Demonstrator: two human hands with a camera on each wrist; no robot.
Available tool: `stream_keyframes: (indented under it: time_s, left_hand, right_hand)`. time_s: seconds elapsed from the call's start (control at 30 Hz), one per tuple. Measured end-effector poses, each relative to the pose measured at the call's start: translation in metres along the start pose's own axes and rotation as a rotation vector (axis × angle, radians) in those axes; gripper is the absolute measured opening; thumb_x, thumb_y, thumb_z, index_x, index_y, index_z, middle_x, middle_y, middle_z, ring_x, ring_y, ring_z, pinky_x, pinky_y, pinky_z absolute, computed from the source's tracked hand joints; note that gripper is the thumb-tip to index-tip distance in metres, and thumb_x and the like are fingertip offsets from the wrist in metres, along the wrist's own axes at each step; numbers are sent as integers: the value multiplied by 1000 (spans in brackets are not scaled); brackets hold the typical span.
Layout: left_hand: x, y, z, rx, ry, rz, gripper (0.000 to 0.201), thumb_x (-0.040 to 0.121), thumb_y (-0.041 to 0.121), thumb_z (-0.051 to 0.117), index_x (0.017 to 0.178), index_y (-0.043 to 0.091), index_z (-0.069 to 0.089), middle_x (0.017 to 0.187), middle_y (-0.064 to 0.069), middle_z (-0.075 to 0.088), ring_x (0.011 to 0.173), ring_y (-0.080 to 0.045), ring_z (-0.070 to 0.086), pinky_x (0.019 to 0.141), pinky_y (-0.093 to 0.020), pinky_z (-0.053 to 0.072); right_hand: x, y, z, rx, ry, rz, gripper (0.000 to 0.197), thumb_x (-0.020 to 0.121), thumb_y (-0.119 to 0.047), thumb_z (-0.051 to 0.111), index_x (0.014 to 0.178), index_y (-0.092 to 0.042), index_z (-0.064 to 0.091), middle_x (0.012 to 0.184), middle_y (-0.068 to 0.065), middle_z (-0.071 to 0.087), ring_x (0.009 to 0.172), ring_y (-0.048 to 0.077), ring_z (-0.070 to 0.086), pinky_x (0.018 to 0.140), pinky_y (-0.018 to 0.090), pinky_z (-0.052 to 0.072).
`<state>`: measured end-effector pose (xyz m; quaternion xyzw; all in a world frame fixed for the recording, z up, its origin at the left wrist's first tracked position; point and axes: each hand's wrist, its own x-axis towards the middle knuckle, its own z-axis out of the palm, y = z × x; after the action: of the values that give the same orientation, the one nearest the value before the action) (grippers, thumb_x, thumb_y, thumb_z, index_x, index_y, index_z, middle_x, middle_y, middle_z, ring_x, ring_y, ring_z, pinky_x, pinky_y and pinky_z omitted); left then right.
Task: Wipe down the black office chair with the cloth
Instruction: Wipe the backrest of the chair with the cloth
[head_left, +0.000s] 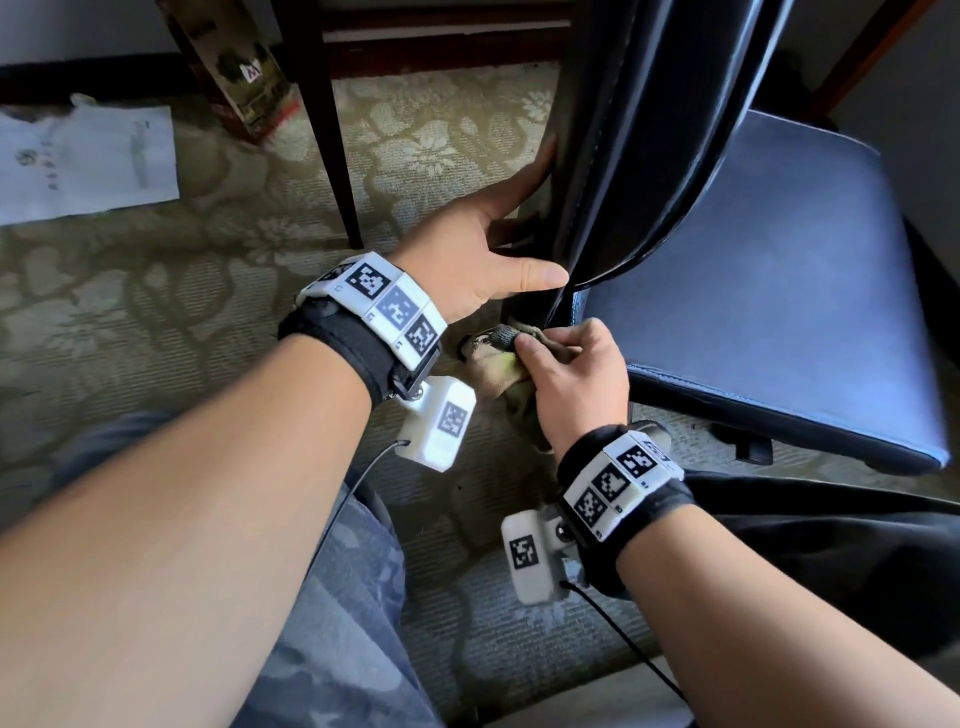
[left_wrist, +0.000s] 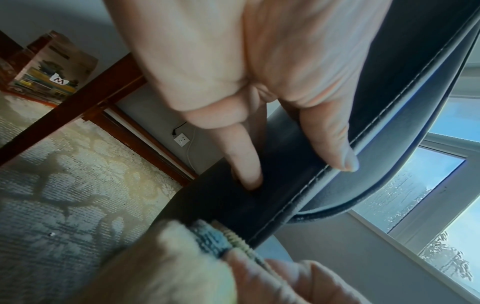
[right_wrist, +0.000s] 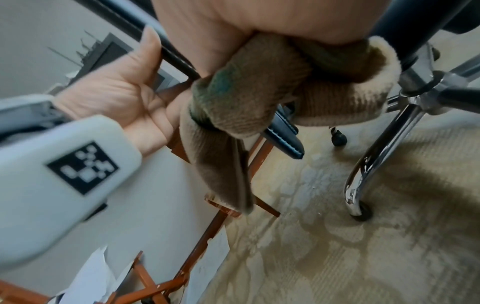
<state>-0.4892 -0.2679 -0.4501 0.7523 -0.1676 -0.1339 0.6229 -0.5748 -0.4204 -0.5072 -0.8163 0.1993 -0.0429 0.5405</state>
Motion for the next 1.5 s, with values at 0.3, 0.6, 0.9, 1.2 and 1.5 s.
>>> stream_keyframes:
  time_s: [0.3,0.6,0.9,1.2,1.5]
  left_hand:
    - [1,-4,-1,-9,-23,-2,98,78,44,84,159,47,29,160,20,46,146,-5,47,114,-56,47]
    - [1,-10,2,23,-24,-7,95,80,44,83,157,54,27,151,32,50,142,0,49,113,-52,49]
    - [1,-17,0,-15,-22,0,97,85,32,82,165,36,27,142,38,54,141,1,50,114,-51,48]
    - [2,-21,1,49,-22,-1,101,81,39,85,163,40,26,146,38,48,145,-2,46,124,-42,37]
    - [-2,-19,2,48,-7,-7,101,82,36,83,165,30,26,147,32,50,143,-2,49,122,-41,41]
  right_hand:
    - [4,17,24,35,-6,136,27,84,-36,83,85,-22,60,85,-5,72,79,13,71,82,41,60]
    - [-3,6,10,-15,23,-9,24,87,-36,80,88,-22,61,84,-10,68,77,2,64,69,19,50]
    - [2,22,29,76,32,132,27,85,-35,82,86,-19,60,83,-5,71,78,11,69,76,30,56]
    - [7,70,30,-185,-59,241,26,91,-37,75,100,-20,57,89,-7,61,87,15,59,77,24,39]
    - [11,73,41,-152,-32,242,27,92,-36,74,104,-17,60,92,-7,61,87,13,56,72,21,35]
